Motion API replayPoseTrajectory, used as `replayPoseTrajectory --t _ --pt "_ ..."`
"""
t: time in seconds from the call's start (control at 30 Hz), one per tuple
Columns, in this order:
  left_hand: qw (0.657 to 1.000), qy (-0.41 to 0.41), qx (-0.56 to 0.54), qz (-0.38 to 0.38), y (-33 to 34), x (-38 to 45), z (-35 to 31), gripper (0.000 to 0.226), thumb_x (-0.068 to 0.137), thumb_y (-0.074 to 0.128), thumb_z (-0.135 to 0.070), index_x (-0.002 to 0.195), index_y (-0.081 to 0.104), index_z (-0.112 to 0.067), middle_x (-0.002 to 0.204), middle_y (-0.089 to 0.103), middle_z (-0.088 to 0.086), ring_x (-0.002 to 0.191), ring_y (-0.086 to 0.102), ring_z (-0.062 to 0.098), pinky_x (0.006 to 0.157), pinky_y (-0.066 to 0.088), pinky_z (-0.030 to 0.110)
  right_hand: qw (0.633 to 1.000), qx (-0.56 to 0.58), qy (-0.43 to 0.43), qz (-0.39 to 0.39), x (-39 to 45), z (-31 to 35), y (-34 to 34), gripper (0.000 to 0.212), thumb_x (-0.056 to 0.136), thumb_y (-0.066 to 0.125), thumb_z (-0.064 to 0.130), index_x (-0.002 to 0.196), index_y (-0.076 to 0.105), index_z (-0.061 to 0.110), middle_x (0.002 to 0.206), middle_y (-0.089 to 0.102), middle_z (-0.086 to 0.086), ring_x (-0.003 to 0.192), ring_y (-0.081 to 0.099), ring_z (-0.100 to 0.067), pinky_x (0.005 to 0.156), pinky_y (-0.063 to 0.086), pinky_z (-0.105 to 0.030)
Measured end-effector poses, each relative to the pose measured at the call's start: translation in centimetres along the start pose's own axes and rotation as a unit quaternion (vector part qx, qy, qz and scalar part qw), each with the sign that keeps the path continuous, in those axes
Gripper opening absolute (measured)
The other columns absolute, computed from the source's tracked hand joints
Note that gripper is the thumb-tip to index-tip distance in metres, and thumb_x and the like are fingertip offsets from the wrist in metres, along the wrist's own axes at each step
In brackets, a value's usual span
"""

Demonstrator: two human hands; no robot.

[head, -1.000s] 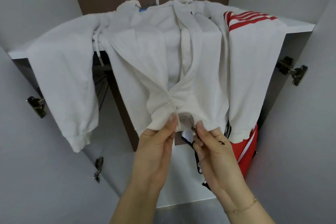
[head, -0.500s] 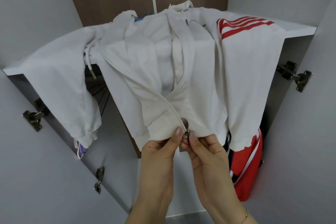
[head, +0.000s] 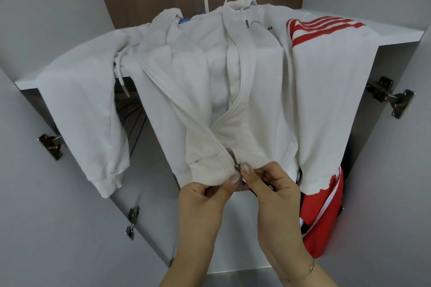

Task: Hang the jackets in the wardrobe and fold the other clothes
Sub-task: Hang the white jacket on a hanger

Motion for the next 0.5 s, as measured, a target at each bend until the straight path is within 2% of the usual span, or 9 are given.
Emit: replayPoseTrajectory --t 0.13,0.27,0.33,0.4,0.5 --pt "0.999 -0.046 0.025 -0.013 -1.9 0.2 1.5 0.019 0.077 0.076 -0.013 0.095 0.078 -0.020 0.097 0.076 -0.001 0.097 0.071 0.011 0.080 0.054 0.016 0.996 -0.070 0.036 0.047 0.1 -1.5 0.0 0.026 0.072 0.074 0.035 0.074 0.071 0.009 0.072 0.071 -0.009 0.069 0.066 -0.015 0.068 0.053 -0.018" --pt "0.995 -0.087 0.040 -0.034 -3.4 0.1 3.0 0.010 0.078 0.076 -0.016 0.084 0.080 -0.023 0.090 0.077 -0.001 0.092 0.072 0.009 0.072 0.052 0.012 0.972 -0.165 0.137 0.093 -0.6 -3.8 -1.0 0.031 0.072 0.068 0.038 0.084 0.075 0.010 0.067 0.070 -0.004 0.057 0.061 -0.010 0.056 0.050 -0.019" --pt "0.994 -0.093 0.049 -0.031 -3.7 0.1 3.4 0.013 0.080 0.075 -0.017 0.084 0.080 -0.029 0.091 0.077 -0.003 0.091 0.071 0.007 0.074 0.051 0.014 0.960 -0.207 0.142 0.122 -1.0 -4.1 -1.0 0.028 0.078 0.066 0.037 0.080 0.074 0.010 0.061 0.067 -0.002 0.053 0.058 -0.009 0.051 0.047 -0.019" --pt "0.994 -0.093 0.054 -0.021 -3.7 0.2 3.5 0.012 0.081 0.074 -0.017 0.084 0.080 -0.027 0.091 0.077 -0.003 0.091 0.071 0.007 0.074 0.053 0.013 0.950 -0.238 0.136 0.152 -1.3 -4.0 -0.4 0.027 0.085 0.063 0.035 0.078 0.072 0.011 0.058 0.064 -0.002 0.050 0.056 -0.009 0.049 0.045 -0.019" --pt "0.993 -0.088 0.073 -0.013 -3.8 0.5 3.4 0.008 0.082 0.074 -0.014 0.086 0.079 -0.018 0.089 0.077 0.001 0.092 0.072 0.011 0.075 0.054 0.013 0.949 -0.146 0.221 0.168 -2.1 -5.1 0.4 0.027 0.088 0.064 0.030 0.075 0.067 0.006 0.058 0.059 -0.008 0.049 0.052 -0.014 0.047 0.043 -0.023"
Point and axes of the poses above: each hand's wrist, its own x-axis towards the middle knuckle, its own y-axis out of the palm, z = x × y, the point moved 9 cm from there along x, towards the middle knuckle
